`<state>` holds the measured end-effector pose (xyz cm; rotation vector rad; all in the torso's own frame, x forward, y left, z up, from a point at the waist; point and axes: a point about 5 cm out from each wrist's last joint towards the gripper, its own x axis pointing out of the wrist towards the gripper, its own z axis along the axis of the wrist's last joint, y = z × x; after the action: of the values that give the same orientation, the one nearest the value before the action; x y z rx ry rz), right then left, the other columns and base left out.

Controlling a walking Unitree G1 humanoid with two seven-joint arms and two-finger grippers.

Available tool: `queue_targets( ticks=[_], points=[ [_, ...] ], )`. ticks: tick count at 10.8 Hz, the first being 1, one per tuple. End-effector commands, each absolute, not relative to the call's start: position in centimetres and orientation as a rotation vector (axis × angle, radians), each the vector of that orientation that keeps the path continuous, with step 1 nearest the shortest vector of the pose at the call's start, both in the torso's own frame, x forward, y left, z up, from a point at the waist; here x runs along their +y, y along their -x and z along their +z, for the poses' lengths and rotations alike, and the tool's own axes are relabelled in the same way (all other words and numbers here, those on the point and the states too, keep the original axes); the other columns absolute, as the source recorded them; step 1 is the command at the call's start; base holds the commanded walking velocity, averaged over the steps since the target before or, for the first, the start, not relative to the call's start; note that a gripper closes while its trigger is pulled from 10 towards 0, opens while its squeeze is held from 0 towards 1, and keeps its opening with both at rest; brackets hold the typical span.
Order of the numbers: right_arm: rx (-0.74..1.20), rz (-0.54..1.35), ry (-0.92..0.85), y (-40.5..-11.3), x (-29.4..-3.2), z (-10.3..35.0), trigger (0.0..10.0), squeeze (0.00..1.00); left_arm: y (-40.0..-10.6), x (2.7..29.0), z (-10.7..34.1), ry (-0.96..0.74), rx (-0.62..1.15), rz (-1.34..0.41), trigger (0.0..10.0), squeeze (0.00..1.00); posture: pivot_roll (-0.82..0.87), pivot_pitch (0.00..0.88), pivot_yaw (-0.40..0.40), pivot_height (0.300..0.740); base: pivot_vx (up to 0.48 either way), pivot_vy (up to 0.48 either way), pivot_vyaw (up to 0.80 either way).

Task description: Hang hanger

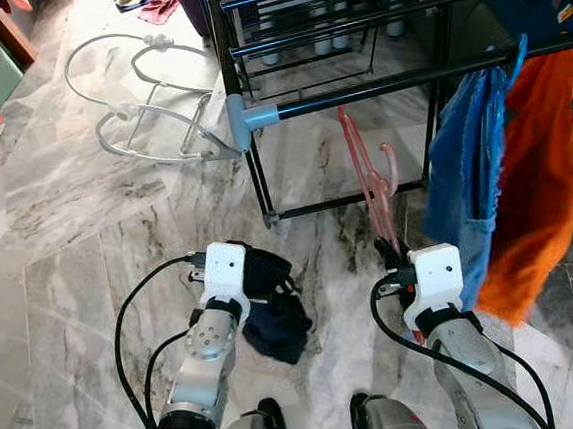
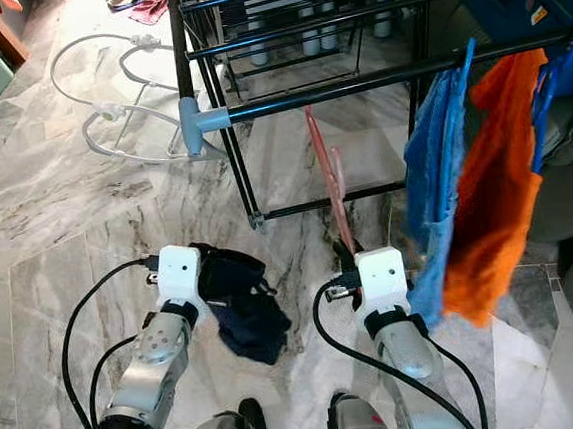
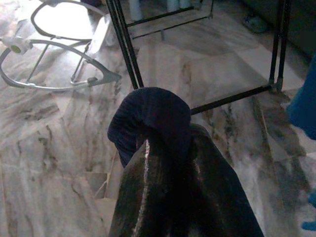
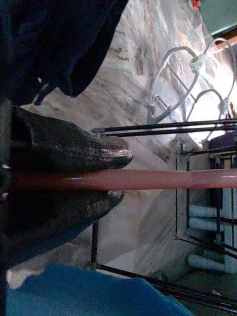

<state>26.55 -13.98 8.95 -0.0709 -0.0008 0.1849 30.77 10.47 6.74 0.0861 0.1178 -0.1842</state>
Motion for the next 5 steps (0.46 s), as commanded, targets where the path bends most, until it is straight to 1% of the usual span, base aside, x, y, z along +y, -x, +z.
queue_targets(
  ticks=[1,3,5],
  points=[
    [0.002,0.184,0.058,-26.50,-13.94,8.76,10.0,0.00,-30.35,10.96,6.06,-0.096,0.139,-0.168,10.0,0.00,-0.18,0.241,0.090,0.740,-0.274,0.000,0.00],
    [0.003,0.183,0.060,-26.68,-14.08,8.84,10.0,0.00,-30.38,10.96,5.99,-0.085,0.149,-0.160,10.0,0.00,-0.18,0.239,0.089,0.740,-0.300,0.000,0.00],
    [0.003,0.180,0.061,-26.81,-14.15,8.83,10.0,0.00,-30.59,10.65,6.70,-0.115,0.119,-0.220,10.0,0.00,-0.19,0.238,0.092,0.740,-0.300,0.000,0.00]
  ],
)
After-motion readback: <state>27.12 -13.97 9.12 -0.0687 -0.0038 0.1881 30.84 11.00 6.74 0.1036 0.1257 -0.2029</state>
